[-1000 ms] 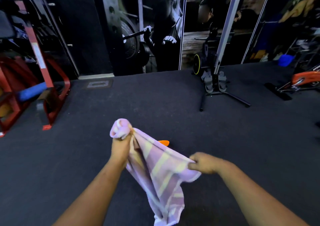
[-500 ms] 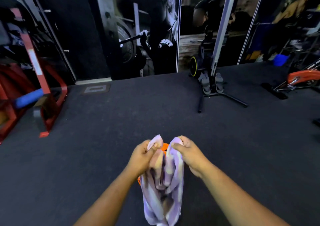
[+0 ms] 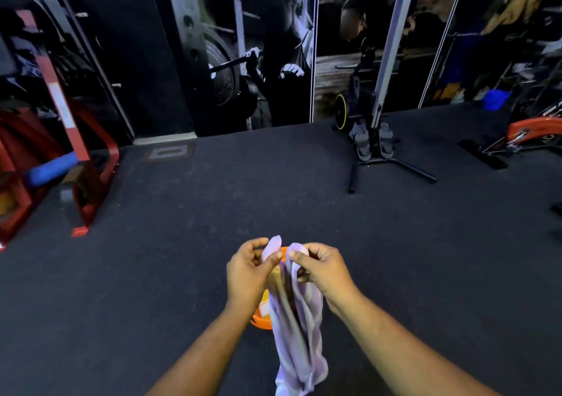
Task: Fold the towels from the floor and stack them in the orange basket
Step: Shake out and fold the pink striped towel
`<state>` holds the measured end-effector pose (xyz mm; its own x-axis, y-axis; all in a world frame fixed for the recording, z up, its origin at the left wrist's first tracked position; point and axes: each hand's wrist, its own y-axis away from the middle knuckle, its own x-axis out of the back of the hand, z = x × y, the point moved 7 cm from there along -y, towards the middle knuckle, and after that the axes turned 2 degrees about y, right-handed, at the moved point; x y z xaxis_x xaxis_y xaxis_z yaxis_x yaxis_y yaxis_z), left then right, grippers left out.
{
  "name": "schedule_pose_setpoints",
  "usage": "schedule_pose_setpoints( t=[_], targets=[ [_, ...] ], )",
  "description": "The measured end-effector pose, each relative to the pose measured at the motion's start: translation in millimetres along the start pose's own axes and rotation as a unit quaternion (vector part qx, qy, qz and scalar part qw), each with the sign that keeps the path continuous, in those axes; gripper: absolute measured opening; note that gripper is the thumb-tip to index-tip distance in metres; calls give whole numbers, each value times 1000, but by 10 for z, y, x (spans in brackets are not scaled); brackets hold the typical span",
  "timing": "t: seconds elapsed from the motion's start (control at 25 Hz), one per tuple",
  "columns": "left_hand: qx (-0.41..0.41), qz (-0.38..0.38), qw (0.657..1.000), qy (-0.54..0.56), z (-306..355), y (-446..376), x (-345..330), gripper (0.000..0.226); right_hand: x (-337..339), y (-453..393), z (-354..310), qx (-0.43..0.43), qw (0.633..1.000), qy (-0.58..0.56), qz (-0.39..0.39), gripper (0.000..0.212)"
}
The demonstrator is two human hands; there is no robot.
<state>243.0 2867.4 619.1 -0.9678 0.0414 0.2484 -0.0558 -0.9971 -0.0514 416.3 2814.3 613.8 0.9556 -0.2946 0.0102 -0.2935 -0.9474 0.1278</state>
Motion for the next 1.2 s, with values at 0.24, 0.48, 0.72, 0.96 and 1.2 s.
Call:
schedule_pose_setpoints(
  t=[0.24, 0.48, 0.72, 0.96, 1.2],
  targets=[
    [-32, -74, 993, 87, 98, 100, -178, 18, -54, -25, -22, 6, 1000, -5, 18, 12],
    [35, -150, 975, 160, 99, 131, -296, 20, -109, -5, -38, 18, 1000, -8, 20, 13],
    [31, -108, 982, 154, 14, 25, -89, 13, -204, 23, 4, -27, 997, -63, -34, 25],
    [74, -81, 986, 124, -29, 38, -126, 27, -168, -4, 43, -24, 999, -42, 6, 19],
    [24, -127, 986, 105, -26, 79, -173, 9, -133, -8, 41, -17, 999, -38, 3, 15]
  ],
)
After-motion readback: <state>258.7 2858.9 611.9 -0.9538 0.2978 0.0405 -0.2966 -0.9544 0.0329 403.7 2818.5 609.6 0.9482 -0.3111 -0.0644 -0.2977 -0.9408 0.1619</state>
